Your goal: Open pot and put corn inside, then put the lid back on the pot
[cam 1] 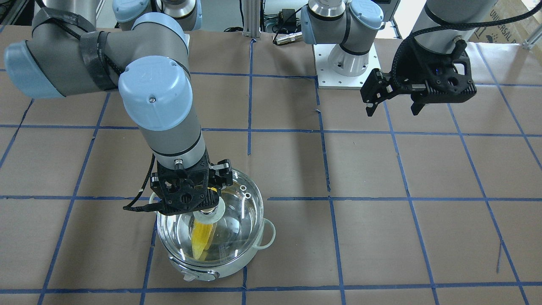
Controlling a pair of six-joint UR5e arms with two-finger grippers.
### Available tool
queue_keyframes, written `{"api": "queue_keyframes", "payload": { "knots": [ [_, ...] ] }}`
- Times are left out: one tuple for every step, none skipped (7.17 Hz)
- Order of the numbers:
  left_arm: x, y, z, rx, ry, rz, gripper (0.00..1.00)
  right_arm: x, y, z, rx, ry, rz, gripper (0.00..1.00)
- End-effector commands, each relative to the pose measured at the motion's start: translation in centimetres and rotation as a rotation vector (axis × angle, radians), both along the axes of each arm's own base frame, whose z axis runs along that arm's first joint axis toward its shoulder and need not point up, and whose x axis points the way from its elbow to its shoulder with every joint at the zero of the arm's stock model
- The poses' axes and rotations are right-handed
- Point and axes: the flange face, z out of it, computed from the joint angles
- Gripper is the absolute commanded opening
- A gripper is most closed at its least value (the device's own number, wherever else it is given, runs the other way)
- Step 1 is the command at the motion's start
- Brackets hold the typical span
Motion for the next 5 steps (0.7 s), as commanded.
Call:
{"api": "queue_keyframes", "payload": {
  "knots": [
    [0.0, 0.0, 0.0, 0.0, 0.0, 0.0, 1.0, 0.0, -0.5, 0.5, -0.024, -0.003, -0.001, 0.8],
    [0.1, 0.0, -0.1, 0.0, 0.0, 0.001, 1.0, -1.5, -0.7, 2.5, -0.054, 0.009, -0.009, 0.81],
    [0.0, 0.0, -0.1, 0.0, 0.0, 0.0, 1.0, -3.5, 0.3, 5.3, -0.071, 0.019, -0.032, 0.83],
    [0.0, 0.0, 0.0, -0.001, 0.0, 0.0, 1.0, -7.4, 0.7, 7.0, -0.047, 0.028, -0.042, 1.0],
    [0.0, 0.0, 0.0, 0.0, 0.0, 0.0, 1.0, -11.1, 2.4, 8.6, 0.025, 0.038, -0.045, 1.0]
  ]
}}
